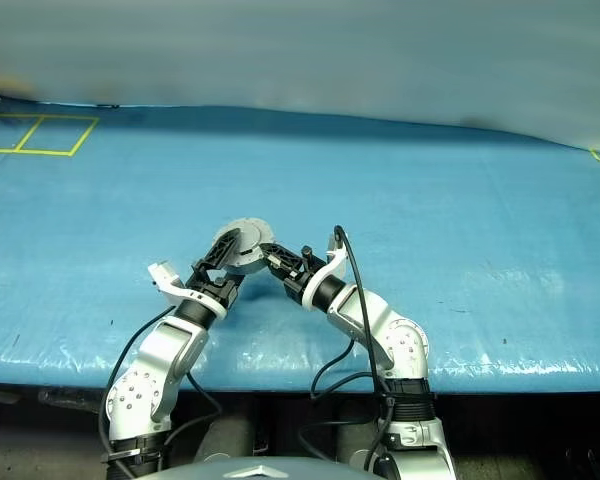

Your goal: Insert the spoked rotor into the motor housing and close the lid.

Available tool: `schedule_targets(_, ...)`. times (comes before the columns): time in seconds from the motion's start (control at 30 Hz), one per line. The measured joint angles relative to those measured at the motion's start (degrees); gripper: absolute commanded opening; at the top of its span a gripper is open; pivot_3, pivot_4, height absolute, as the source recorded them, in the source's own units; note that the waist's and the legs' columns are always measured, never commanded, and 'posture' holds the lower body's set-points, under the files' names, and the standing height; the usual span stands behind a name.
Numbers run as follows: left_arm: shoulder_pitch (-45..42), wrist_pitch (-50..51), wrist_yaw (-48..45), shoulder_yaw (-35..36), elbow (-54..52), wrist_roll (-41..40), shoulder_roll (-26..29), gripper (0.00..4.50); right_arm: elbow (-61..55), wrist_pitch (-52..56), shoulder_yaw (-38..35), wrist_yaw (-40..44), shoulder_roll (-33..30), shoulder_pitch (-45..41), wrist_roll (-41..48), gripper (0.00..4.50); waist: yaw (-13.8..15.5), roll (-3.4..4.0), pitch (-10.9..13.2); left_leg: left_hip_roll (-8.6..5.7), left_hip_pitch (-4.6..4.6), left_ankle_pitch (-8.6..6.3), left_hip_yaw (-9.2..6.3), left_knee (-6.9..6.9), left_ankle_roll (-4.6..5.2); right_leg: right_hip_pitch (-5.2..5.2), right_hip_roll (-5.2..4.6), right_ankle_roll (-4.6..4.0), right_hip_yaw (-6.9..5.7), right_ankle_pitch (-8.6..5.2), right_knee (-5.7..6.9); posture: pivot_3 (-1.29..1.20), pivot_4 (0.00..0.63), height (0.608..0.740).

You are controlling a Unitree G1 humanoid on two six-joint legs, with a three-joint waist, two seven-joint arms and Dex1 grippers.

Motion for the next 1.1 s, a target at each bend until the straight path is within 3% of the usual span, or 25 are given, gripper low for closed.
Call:
schedule_targets(0.3, 0.03, -0.84, -0.34, -0.10, 0.01, -1.49, 0.00, 4.50, -0.01, -0.51, 1.86, 0.20, -0.14, 1.26, 0.28, 1.22, 0.12, 0.00, 0.00, 0.00, -0.01, 0.00, 0.00, 0.02, 0.00, 0.01, 0.00, 0.00, 0.01, 0.00, 0.00, 0.00, 0.150, 0.740)
schedule_targets(0.4, -0.70, -0.72, -0.28, -0.42, 0.02, -2.56, 0.01, 3.93, -0.01, -0.55, 2.67, 0.21, -0.15, 1.45, 0.42, 1.22, 0.12, 0.00, 0.00, 0.00, 0.00, 0.00, 0.00, 0.03, 0.00, 0.01, 0.00, 0.00, 0.01, 0.00, 0.00, 0.00, 0.150, 0.740)
schedule_targets(0.57, -1.10, -0.93, -0.22, -0.62, 0.33, -4.60, 0.02, 2.36, -0.55, -0.71, 3.36, 1.11, -0.16, 1.88, 1.13, 1.22, 0.13, 0.00, 0.00, 0.00, -0.01, 0.00, -0.01, 0.04, 0.00, 0.01, 0.00, 0.00, 0.01, 0.00, -0.01, 0.00, 0.150, 0.740)
schedule_targets(0.9, -1.32, -2.35, 2.18, -1.01, -0.51, -6.58, 0.08, 2.37, -2.19, -0.94, 3.83, 6.55, -0.65, 1.94, -6.21, 1.22, 0.19, 0.00, 0.00, 0.00, 0.00, 0.00, -0.01, 0.04, 0.00, 0.03, 0.02, 0.00, 0.01, 0.00, -0.01, 0.00, 0.150, 0.740)
schedule_targets(0.93, -1.43, -2.65, 2.60, -1.11, -0.70, -6.41, 0.10, 2.37, -2.54, -0.94, 3.85, 7.37, -0.95, 1.95, -7.22, 1.93, 0.20, 0.00, 0.00, 0.00, 0.00, 0.00, -0.01, 0.04, 0.00, 0.03, 0.02, 0.00, 0.01, 0.00, -0.01, 0.00, 0.150, 0.740)
schedule_targets(1.1, -4.42, -4.82, 4.66, 1.37, 0.69, -3.39, 0.29, 2.37, -8.66, -1.03, 1.84, 10.84, -5.94, 2.70, -11.15, 3.54, 0.66, -0.01, 0.00, -0.01, 0.00, 0.01, -0.02, 0.09, 0.01, 0.06, 0.05, 0.02, 0.00, 0.01, -0.02, 0.00, 0.150, 0.740)
